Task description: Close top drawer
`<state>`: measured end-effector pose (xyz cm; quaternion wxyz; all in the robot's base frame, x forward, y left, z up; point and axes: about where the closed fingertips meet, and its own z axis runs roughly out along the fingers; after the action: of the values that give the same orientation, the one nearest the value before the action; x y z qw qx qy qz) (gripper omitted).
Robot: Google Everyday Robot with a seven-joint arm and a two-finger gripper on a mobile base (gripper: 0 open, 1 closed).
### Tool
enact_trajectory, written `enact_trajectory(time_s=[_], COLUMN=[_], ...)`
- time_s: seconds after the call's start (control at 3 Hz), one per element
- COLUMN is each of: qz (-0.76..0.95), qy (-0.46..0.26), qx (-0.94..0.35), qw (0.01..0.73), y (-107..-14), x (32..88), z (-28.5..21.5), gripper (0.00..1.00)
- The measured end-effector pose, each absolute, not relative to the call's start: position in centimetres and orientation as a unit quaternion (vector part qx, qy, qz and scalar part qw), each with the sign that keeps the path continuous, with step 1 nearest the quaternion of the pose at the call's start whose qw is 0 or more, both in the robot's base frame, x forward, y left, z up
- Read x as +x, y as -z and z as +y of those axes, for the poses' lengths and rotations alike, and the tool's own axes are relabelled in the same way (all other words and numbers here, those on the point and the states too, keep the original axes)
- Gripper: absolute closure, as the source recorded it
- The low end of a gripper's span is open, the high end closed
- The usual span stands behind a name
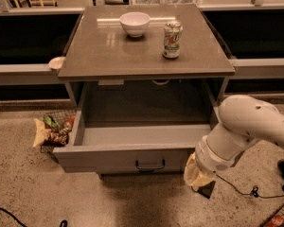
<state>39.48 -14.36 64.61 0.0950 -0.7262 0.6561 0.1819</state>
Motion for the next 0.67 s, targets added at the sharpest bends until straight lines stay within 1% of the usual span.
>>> enact_trajectory(time_s=[0.33,0.67], qz=[0.658,0.669], qy=[-0.152,-0.132], qx=[-0.732,-0.724], qw=[0.093,0.103], y=[-64.4,-64.2], x=[41.4,43.2], z=[-16.0,-17.7], gripper=[1.00,0.82])
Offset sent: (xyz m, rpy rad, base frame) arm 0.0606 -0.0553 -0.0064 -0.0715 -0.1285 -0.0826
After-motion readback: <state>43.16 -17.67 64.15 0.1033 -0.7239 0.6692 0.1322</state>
